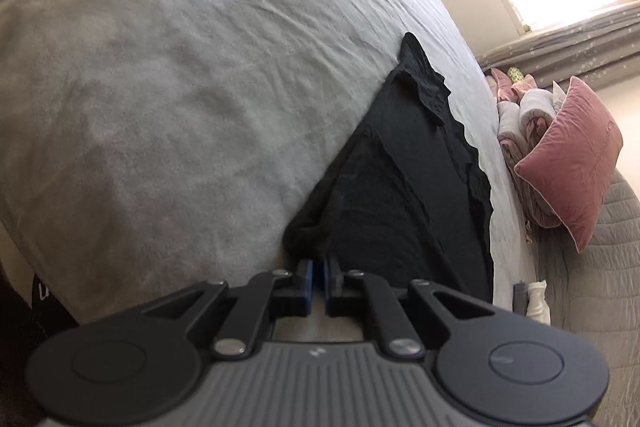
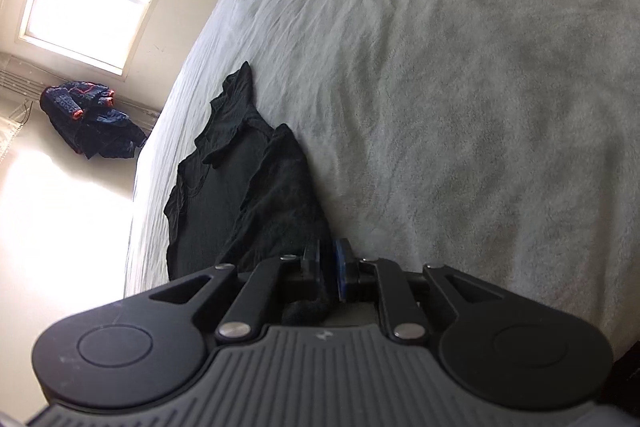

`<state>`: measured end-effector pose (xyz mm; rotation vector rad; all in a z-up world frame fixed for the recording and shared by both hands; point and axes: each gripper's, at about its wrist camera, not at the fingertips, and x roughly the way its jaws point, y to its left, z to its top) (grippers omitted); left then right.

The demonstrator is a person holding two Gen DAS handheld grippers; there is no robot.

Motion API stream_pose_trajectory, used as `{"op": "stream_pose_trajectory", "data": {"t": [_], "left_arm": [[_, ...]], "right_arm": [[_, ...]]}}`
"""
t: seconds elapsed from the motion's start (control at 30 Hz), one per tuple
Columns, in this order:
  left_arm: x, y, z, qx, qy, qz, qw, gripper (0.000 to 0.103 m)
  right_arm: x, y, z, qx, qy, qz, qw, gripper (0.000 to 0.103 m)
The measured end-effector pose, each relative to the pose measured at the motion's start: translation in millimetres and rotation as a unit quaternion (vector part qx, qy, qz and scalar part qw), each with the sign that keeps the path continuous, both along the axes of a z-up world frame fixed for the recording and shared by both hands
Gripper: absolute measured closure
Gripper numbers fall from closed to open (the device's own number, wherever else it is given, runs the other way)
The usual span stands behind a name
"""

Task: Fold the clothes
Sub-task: 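Open the left gripper while the right gripper grasps the folded hem edge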

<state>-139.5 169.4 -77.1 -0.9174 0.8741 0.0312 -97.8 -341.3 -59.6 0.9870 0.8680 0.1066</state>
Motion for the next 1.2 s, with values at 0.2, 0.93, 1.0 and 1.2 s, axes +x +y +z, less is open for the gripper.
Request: {"op": "stream_pose_trajectory", "data": {"t": [0.2,0.93,1.0,1.2], "left_arm": [[2,1,34,0.107,-0.032,-0.085,0.9901,0.054],[98,-99,40,0.300,-0.173,-0.322,0.8813,0.071],[100,-98,39,0.310,-0.198,-0.314,0.8755,0.058],[115,-89,26,0.337,-0.203,-0.326,0.8596,0.050]], "right_arm": [[2,-4,7,-0.010,0.011,0.019,1.000,0.058],[58,120,19,-0.313,-0.160,0.236,0.906,0.053],[65,128,20,-0.325,-0.185,0.256,0.891,0.053],[81,145,23,-0.360,-0.257,0.332,0.833,0.052]]}}
